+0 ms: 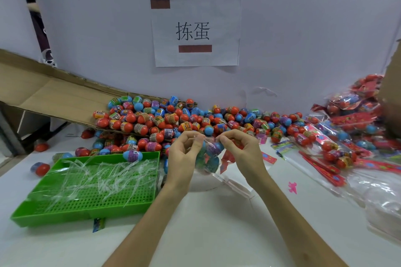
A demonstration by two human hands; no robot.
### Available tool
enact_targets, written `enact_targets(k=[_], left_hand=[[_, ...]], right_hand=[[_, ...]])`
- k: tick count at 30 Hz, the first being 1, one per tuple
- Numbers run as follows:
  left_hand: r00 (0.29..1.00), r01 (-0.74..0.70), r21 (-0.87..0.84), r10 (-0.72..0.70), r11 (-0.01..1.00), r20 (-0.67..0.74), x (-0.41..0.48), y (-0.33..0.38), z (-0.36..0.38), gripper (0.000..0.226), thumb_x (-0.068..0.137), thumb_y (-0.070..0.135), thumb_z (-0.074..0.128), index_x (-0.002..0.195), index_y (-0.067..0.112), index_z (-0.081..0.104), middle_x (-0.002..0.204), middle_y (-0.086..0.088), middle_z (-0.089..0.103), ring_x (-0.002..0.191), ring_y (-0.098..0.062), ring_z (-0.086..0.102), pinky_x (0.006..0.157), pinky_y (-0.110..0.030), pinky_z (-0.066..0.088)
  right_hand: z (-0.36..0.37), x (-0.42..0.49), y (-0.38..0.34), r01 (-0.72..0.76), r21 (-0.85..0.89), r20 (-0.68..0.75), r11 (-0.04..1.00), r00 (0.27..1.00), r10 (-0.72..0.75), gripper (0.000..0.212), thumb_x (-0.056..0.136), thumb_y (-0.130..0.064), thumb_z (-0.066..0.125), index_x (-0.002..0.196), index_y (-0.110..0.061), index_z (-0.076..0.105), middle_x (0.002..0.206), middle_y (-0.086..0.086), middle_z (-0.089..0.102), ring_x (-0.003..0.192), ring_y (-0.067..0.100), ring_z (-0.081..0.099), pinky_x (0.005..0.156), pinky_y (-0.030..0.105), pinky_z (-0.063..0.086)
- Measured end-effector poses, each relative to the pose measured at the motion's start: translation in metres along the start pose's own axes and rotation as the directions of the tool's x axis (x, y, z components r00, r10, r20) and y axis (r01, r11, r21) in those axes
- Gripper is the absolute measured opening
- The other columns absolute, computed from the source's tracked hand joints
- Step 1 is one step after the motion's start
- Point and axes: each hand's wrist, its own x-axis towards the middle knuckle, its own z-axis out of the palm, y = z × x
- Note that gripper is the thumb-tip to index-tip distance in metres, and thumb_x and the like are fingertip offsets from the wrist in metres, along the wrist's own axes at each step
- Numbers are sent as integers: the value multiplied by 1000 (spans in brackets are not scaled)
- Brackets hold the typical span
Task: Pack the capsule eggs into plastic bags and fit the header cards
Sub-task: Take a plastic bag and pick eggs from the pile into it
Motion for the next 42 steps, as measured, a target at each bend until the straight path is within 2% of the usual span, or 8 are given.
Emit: enact_targets(k=[6, 11, 16, 20, 26, 31, 36, 42], left_hand=[[995, -95, 124, 90, 988, 45, -2, -5, 0, 10, 101, 24, 64, 96, 20, 71, 92, -4, 76, 88, -17, 73, 78, -30, 61], [996, -60, 124, 50, 990, 76, -2, -7, 2, 12, 104, 21, 60, 99, 19, 70, 95, -3, 75, 94, -19, 73, 82, -34, 62], [996, -38, 101, 29, 994, 85, -1, -6, 2, 12, 105, 15, 58, 104, 16, 70, 99, -3, 76, 97, -19, 74, 82, -33, 61], [992, -56, 107, 43, 993, 116, -3, -4, 1, 14, 104, 10, 58, 110, 18, 69, 105, -4, 74, 103, -18, 72, 85, -31, 59], [983, -172, 265, 148, 949, 107, -3, 0, -1, 17, 95, 10, 73, 108, 20, 68, 96, 10, 71, 92, -10, 70, 70, -23, 59], [967, -255, 324, 233, 911, 108, -4, -1, -1, 21, 94, 3, 70, 98, 23, 69, 85, 6, 71, 77, -14, 69, 67, -25, 57], [959, -281, 309, 256, 909, 122, -5, -4, -1, 33, 92, -10, 62, 100, 22, 64, 85, 8, 69, 79, -10, 67, 70, -19, 54], [962, -272, 280, 258, 921, 87, -6, -4, 1, 31, 96, -5, 64, 109, 23, 58, 93, 7, 67, 85, -15, 69, 78, -29, 59]], right_hand=[[0, 1, 2, 69, -61, 75, 996, 995, -64, 3, 88, -29, 77, 86, -29, 75, 83, -14, 73, 84, 9, 68, 75, 22, 58], [-1, 3, 5, -3, -97, 63, 995, 998, 9, 15, 94, -18, 72, 82, -27, 72, 80, -11, 69, 82, 7, 66, 72, 23, 58], [2, 0, 5, 47, -156, 82, 987, 996, -35, 12, 100, -15, 63, 90, -19, 67, 87, -3, 66, 84, 12, 63, 74, 27, 57], [4, -3, 8, 131, -226, 101, 965, 989, -110, 15, 101, -13, 60, 89, -21, 62, 83, -6, 63, 78, 3, 57, 67, 17, 50], [7, -9, 13, 244, -327, 199, 913, 962, -186, 18, 104, -13, 54, 91, -25, 53, 81, -9, 58, 73, 4, 55, 62, 17, 46], [10, -9, 15, 250, -364, 225, 897, 958, -176, 16, 106, -17, 49, 93, -26, 51, 82, -11, 57, 77, 2, 55, 63, 17, 46], [10, -10, 12, 243, -230, 200, 942, 959, -198, 17, 103, -17, 58, 93, -30, 58, 82, -14, 63, 76, 10, 62, 62, 24, 54], [10, -10, 11, 207, -228, 193, 951, 967, -164, 9, 94, -20, 72, 91, -27, 69, 82, -13, 68, 79, 11, 65, 67, 26, 57]])
